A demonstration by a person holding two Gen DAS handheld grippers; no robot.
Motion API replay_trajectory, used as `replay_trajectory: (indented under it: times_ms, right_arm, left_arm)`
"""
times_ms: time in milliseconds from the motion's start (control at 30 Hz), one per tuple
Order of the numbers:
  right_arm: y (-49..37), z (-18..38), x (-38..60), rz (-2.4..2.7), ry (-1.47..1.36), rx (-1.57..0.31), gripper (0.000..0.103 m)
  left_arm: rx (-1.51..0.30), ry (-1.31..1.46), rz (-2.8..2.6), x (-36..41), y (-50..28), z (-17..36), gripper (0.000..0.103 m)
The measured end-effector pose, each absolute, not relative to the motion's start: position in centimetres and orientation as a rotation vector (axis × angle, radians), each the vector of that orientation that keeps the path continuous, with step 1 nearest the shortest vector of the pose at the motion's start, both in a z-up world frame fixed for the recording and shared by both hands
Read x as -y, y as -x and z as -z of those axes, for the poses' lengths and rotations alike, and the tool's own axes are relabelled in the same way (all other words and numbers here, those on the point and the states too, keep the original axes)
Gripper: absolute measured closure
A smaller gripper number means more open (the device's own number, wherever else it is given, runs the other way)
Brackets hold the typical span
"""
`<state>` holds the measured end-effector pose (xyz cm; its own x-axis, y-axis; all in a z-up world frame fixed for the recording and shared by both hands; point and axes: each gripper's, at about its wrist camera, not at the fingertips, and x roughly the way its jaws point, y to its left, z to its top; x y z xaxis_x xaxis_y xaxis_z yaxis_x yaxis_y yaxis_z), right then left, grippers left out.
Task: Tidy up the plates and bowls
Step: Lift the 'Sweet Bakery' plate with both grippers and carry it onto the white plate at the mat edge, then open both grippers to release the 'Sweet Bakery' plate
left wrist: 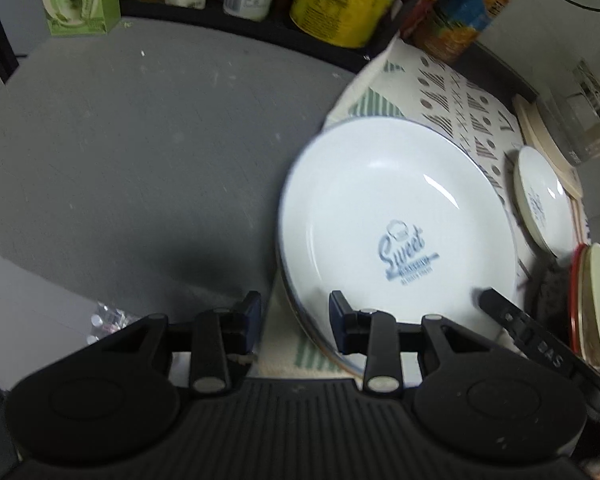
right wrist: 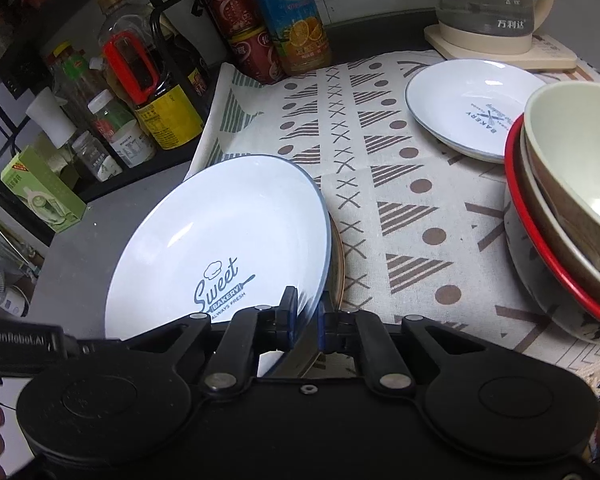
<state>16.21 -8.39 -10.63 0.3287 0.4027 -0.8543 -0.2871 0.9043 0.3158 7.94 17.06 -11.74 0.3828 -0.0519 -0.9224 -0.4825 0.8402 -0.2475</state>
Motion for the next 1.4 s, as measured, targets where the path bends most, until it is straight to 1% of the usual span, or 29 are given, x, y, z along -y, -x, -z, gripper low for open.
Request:
replay_trajectory:
  times_ms: [233,633,833,900,967,1033,1067,1100,1133,1200,1233,1333,1400]
  right_arm:
    - [-16.3,10.3,8.0,-0.455,-0.080,-1.156,0.092]
    - [-16.0,10.2,8.7,-0.405,-0.080,-1.157,0.093]
    - [-16.6,10.5,8.4,-0.411,-0.081,-1.176,0.088]
    - [-16.8,10.2,8.6,-0.406,-0.084,-1.168,0.083]
    - [-17.2,9.7,8.7,-0.416,-0.091,-1.155,0.075]
    - [-17.6,9.0,8.7,-0.427,-0.090,-1.137,0.067]
    - [-17.8,8.7,8.7,-0.429,-0.089,-1.127,0.058]
    - [-18.0,8.4,8.8,-0.428,-0.092,-1.118,0.053]
    - [-18.3,8.0,8.9,-0.426,-0.101,-1.106,0.052]
    - [-18.9,7.3,9.2,-0.428,-0.118,-1.092,0.051]
    - [-19.2,7.0,9.3,-0.428,-0.125,-1.084,0.049]
    - [-20.1,5.9,9.9,-0.413,-0.145,-1.045,0.041]
    - [-20.8,5.1,10.4,-0.401,-0.160,-1.021,0.033]
  left_arm:
    - [-1.148,0.511,-0.321,-18.3,-9.2,12.5,0.069]
    - [-1.132,0.464,-0.322,-18.3,-10.6,12.8,0.070]
    - [-1.111,0.435,-0.350,-18.7,-11.2,12.0,0.069]
    - [-1.096,0.422,-0.353,-18.8,-11.5,11.3,0.069]
    - [-1.085,0.422,-0.349,-19.0,-11.9,10.8,0.068]
    - [-1.070,0.429,-0.350,-19.1,-12.5,10.1,0.066]
    - [-1.061,0.432,-0.352,-19.2,-12.8,9.8,0.061]
    - [-1.050,0.433,-0.351,-19.2,-13.0,9.4,0.055]
    - [-1.040,0.434,-0.347,-19.2,-13.4,9.0,0.052]
    - [-1.023,0.432,-0.336,-19.1,-14.2,8.4,0.042]
    - [-1.015,0.430,-0.327,-19.0,-14.6,8.0,0.041]
    - [-0.987,0.418,-0.287,-18.5,-16.2,7.0,0.035]
    - [-0.969,0.407,-0.250,-18.0,-17.2,6.5,0.030]
